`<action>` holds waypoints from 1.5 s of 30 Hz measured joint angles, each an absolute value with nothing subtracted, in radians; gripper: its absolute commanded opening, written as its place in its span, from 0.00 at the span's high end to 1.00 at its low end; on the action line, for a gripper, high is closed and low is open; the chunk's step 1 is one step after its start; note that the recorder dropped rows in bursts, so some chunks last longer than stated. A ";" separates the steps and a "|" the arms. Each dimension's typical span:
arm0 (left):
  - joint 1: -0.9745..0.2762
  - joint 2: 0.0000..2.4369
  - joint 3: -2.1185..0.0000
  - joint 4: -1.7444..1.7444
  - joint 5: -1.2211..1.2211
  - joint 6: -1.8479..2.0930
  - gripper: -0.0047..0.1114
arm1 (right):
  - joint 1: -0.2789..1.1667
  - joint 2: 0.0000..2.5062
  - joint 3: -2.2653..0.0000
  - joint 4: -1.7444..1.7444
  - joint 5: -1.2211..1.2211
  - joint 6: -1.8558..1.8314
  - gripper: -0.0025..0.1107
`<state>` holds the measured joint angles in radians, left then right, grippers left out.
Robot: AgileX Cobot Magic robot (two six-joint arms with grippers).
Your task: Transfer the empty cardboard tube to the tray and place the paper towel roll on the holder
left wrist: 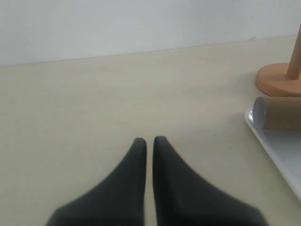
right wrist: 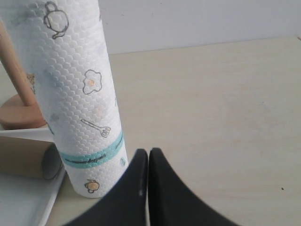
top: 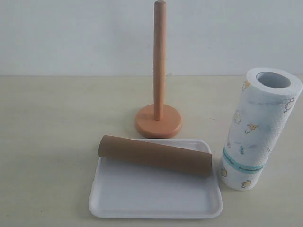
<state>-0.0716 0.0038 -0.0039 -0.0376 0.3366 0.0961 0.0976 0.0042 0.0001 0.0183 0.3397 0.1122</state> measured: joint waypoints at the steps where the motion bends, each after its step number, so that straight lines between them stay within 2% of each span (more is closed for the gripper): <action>1: -0.072 0.004 -0.004 -0.038 0.337 0.096 0.92 | 0.098 0.004 0.000 0.018 0.340 0.112 0.98; 45: -0.072 0.004 -0.004 -0.038 0.337 0.094 0.92 | 0.098 0.004 0.000 0.022 0.317 0.109 0.98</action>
